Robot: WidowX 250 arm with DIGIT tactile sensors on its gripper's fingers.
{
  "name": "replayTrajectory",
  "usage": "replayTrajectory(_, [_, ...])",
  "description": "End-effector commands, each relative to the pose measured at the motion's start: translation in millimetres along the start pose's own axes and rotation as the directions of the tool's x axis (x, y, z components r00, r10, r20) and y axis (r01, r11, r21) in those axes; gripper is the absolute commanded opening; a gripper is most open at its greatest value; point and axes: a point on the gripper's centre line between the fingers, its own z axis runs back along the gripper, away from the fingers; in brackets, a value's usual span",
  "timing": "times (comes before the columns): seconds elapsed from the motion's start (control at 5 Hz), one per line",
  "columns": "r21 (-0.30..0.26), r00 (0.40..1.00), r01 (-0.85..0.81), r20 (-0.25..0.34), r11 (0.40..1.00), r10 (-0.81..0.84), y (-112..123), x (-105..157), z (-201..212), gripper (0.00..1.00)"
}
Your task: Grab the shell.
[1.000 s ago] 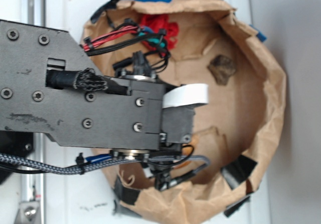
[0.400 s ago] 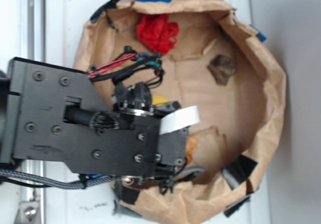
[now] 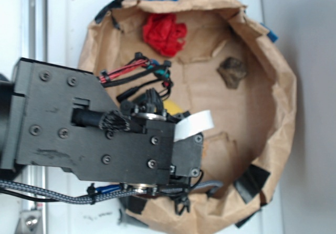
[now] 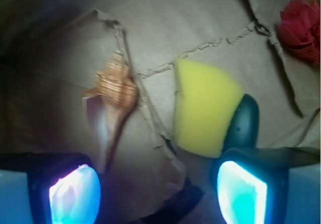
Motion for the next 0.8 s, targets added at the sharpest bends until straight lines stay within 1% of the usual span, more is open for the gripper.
replayTrajectory(0.0, [-0.145,0.998,-0.017,0.054,0.989,0.025,-8,-2,1,1.0])
replayTrajectory(0.2, [-0.154,0.996,-0.019,0.085,0.988,0.032,-14,-4,-6,1.0])
replayTrajectory(0.4, [-0.15,0.995,-0.025,0.09,0.988,0.038,-21,-4,-8,1.0])
replayTrajectory(0.6, [-0.138,0.995,-0.035,0.086,0.99,0.047,-32,-2,-13,1.0])
